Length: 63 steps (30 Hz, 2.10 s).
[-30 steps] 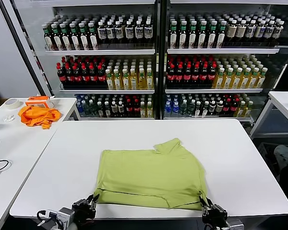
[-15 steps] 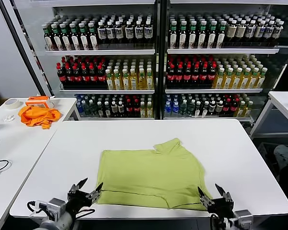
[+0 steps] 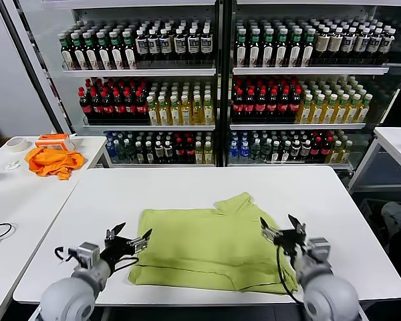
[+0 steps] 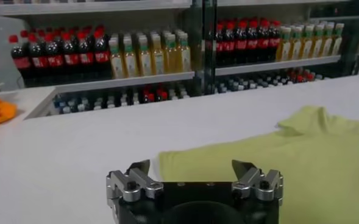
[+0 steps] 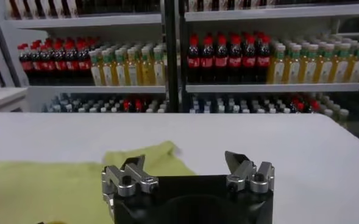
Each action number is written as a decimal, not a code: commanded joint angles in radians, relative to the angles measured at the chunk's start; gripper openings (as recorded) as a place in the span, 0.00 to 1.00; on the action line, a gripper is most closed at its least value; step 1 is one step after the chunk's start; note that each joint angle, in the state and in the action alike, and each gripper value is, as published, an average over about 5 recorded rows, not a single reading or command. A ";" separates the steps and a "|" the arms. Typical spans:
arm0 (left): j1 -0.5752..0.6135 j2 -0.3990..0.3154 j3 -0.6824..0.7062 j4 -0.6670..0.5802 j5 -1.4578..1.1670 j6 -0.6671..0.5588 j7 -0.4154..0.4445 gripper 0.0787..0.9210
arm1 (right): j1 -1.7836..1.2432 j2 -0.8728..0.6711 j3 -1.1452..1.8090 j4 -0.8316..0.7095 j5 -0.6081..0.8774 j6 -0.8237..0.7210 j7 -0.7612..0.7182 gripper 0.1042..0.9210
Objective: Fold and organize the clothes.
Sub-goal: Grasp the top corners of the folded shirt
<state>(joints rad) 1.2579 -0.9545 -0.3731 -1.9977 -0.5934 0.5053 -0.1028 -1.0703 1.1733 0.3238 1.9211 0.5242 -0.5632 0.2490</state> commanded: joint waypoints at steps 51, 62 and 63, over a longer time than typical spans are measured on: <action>-0.364 -0.047 0.209 0.508 -0.010 -0.112 0.167 0.52 | 0.376 0.256 -0.126 -0.651 -0.134 0.058 -0.038 0.45; -0.380 -0.051 0.204 0.483 -0.096 -0.193 0.163 0.15 | 0.341 0.216 -0.126 -0.571 -0.141 0.187 -0.044 0.06; -0.380 -0.046 0.202 0.472 -0.105 -0.199 0.161 0.11 | 0.334 0.204 -0.126 -0.540 -0.121 0.184 -0.041 0.04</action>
<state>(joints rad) 0.8865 -1.0080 -0.1658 -1.4938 -0.6156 0.3790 0.0581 -0.7253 1.3963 0.1962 1.3143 0.3857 -0.4423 0.2087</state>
